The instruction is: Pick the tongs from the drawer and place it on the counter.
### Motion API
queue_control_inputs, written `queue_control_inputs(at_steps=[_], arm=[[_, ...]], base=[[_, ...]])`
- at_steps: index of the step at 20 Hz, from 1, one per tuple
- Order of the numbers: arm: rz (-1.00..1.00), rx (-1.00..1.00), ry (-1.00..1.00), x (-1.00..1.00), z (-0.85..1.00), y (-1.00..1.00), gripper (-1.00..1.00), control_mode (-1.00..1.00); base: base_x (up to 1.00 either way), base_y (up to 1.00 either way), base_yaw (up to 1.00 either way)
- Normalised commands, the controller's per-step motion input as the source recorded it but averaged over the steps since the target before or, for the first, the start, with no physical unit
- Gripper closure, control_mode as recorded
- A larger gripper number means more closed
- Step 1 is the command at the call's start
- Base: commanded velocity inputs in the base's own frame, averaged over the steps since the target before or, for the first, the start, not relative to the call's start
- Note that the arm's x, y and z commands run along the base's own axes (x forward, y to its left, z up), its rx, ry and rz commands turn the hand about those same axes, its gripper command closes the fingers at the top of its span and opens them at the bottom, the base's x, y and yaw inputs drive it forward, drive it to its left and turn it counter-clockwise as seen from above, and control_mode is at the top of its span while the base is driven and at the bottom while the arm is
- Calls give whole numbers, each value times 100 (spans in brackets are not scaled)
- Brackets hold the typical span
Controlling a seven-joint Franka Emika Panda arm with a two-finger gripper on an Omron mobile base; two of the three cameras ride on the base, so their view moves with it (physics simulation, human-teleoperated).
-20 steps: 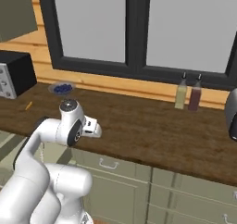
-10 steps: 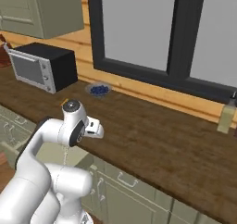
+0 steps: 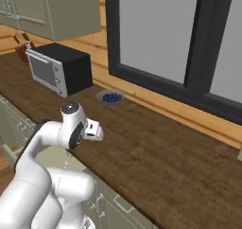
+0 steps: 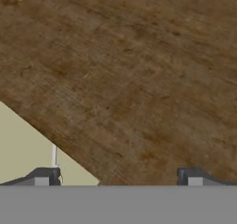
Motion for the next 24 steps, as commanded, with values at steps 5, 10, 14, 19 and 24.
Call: queue_control_inputs(at_steps=[5, 10, 14, 19, 24], arm=[[-1, -1, 0, 2, -10, 11, -100, -100], [-8, 0, 0, 13, -62, 91, -100, -100], [-6, 0, 1, 1, -67, 100, -100, -100], [-9, 0, 7, 0, -67, 96, -100, -100], [-13, 4, 15, 0, -58, 82, -100, -100]], base=[[0, 0, 0], [0, 0, 0], [0, 0, 0], [0, 0, 0], [0, 0, 0]])
